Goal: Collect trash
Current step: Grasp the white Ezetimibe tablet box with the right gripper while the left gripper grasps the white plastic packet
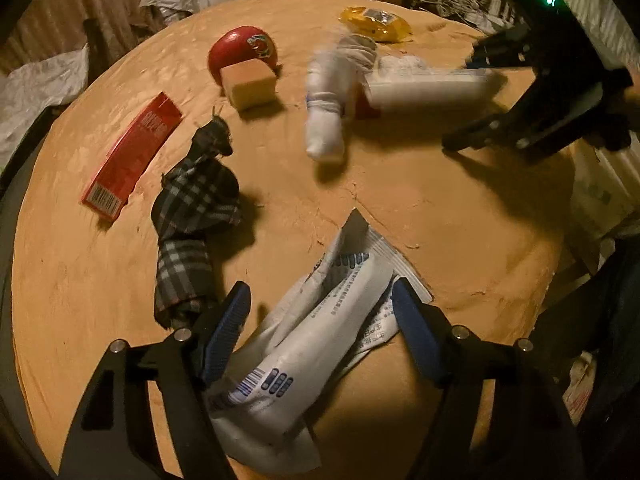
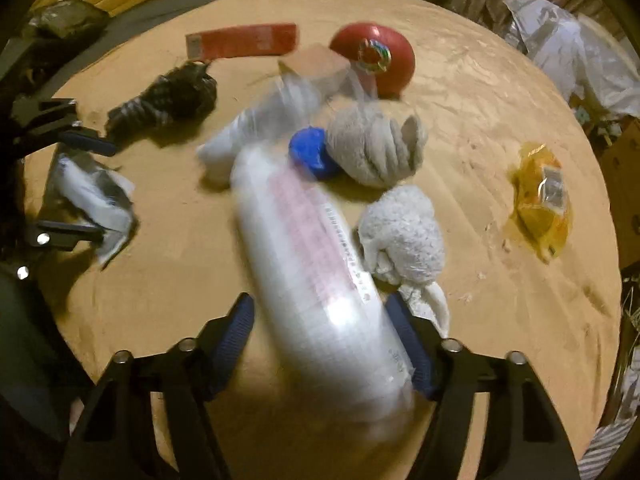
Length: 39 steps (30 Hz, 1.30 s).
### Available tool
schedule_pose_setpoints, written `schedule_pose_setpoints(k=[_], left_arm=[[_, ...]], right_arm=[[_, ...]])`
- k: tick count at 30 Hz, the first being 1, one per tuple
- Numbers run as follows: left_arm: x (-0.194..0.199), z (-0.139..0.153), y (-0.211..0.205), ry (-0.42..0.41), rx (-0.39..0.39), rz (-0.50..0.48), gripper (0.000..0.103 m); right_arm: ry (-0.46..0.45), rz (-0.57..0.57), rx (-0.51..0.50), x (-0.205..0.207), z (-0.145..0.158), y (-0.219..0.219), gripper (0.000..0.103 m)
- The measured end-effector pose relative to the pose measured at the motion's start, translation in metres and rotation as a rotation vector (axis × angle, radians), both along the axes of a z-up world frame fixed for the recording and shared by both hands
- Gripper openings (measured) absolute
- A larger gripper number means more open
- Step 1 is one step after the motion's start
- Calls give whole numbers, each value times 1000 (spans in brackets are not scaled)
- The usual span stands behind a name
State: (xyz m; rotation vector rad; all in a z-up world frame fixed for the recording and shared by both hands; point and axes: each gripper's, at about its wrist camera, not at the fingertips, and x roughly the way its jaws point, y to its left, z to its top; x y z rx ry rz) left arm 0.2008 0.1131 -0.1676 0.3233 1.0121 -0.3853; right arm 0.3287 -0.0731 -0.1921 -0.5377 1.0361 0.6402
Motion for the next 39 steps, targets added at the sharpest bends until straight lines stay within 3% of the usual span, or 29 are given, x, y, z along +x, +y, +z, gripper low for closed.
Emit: schedule_pose_setpoints(k=[1,2,4,5,8,10,12,13,20,30,32,34,39], left_arm=[[-2,0,0,-4,-3,10,70],[-2,0,0,-9,-4,18,70],[-6,-1,-1,-15,-19,41,70],[-8,-2,-1,-9,-30,51,70],[-11,-10,-3,-20,-12,76,70],[-12,-16,1,-7,-42,106,70],[-11,-16,9,1,-92,136,70],[-11,-16,13,5,-113,149,70],[-9,-10,24,9,-157,176,70],[4,-16,6,36,-87,180,70],[6,-15,6,36,-102,204,64],[6,-15,5,26,-101,216,49],[-3,-13,-8,-33,-66,250,40]], right_arm=[[-10,-10,4,-2,1,-2,51],[-8,-22,14,-6,4,-5,35],[13,-45,42,-13,9,-13,22],[48,-74,73,-19,12,-22,22],[158,-108,148,-32,11,-38,22],[213,-108,177,-43,8,-45,29],[228,-97,223,-55,12,-51,69],[218,-93,232,-61,15,-51,72],[198,-99,285,-68,34,-52,73],[234,-117,141,-44,1,1,69],[211,-123,119,-44,-2,5,62],[179,-127,104,-47,-3,11,59],[78,-121,95,-68,-2,15,48]])
